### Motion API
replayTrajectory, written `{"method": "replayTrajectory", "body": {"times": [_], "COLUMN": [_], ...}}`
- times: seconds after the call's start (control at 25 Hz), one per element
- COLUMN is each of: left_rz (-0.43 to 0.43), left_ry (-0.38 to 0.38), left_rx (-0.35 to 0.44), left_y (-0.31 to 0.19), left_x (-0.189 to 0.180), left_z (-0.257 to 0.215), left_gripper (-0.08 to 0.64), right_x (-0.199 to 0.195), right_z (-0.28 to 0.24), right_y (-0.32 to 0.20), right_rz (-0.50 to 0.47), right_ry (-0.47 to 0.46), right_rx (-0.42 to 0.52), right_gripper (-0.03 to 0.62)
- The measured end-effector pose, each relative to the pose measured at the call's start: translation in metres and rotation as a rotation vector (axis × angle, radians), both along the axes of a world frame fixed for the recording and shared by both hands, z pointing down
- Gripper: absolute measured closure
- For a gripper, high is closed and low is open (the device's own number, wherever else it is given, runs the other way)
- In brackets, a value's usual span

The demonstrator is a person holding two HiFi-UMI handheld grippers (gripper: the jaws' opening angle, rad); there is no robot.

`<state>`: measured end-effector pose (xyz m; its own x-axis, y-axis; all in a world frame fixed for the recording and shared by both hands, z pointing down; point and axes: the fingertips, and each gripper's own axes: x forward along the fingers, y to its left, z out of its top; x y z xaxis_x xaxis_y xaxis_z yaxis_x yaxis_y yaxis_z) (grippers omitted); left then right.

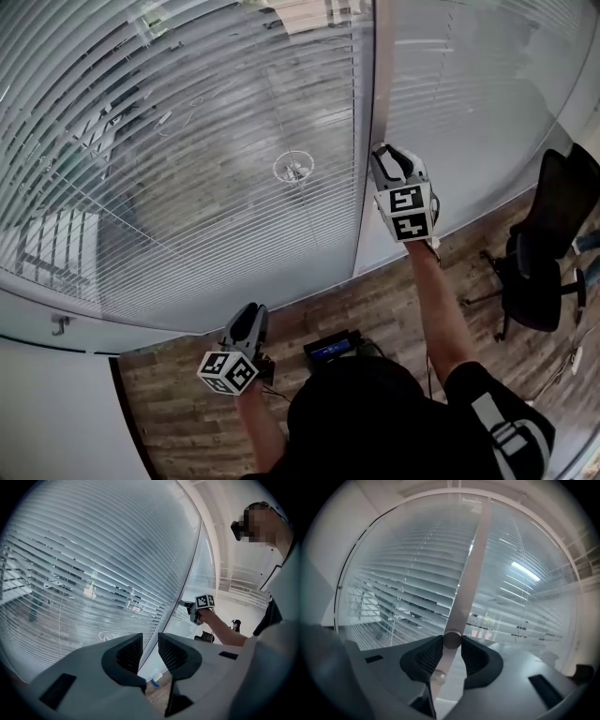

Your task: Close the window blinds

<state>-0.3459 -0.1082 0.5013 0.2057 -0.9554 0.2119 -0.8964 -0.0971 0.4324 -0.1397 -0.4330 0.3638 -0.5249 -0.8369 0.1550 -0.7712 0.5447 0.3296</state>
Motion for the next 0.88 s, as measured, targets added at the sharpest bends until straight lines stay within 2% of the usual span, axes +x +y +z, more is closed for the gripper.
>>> {"method": "replayTrajectory", "body": {"times": [0.08,0.2,0.28,0.36,0.44,0.48,0.52,0.64,0.72,0.8,0.88], "left_rz": [-0.005,-0.012,-0.012,-0.010,-0.007,-0.007,-0.007,-0.004,-0.001,0.000,-0.001], "left_ry": [0.001,0.001,0.001,0.002,0.003,0.002,0.002,0.001,0.001,0.002,0.002], "left_rx": [-0.002,-0.002,-0.002,0.000,0.000,-0.001,-0.002,-0.003,-0.004,-0.005,-0.005], "left_y": [0.000,0.000,0.000,-0.001,-0.002,-0.002,-0.002,-0.002,-0.003,-0.003,-0.002], "left_x": [-0.001,-0.003,-0.003,-0.003,-0.003,-0.003,-0.003,-0.003,-0.002,-0.001,-0.001], "left_z": [-0.001,-0.003,-0.004,-0.005,-0.006,-0.005,-0.005,-0.005,-0.005,-0.004,-0.004], "left_gripper": [0.445,0.445,0.445,0.445,0.445,0.445,0.445,0.445,0.445,0.445,0.445], "right_x": [0.002,0.006,0.007,0.006,0.005,0.004,0.004,0.004,0.002,-0.001,-0.002], "right_z": [0.001,0.002,0.001,-0.001,-0.001,0.000,0.003,0.002,-0.004,-0.007,-0.007], "right_y": [-0.004,-0.008,-0.009,-0.009,-0.010,-0.010,-0.009,-0.004,-0.002,-0.003,-0.004], "right_rz": [-0.022,-0.082,-0.115,-0.135,-0.151,-0.156,-0.152,-0.075,-0.033,-0.016,-0.005], "right_ry": [-0.172,-0.524,-0.713,-0.824,-0.848,-0.808,-0.721,-0.297,-0.089,0.018,0.053], "right_rx": [-0.104,-0.328,-0.443,-0.508,-0.523,-0.504,-0.459,-0.206,-0.069,0.002,0.020], "right_gripper": [0.463,0.463,0.463,0.463,0.463,0.462,0.462,0.452,0.451,0.451,0.456]}}
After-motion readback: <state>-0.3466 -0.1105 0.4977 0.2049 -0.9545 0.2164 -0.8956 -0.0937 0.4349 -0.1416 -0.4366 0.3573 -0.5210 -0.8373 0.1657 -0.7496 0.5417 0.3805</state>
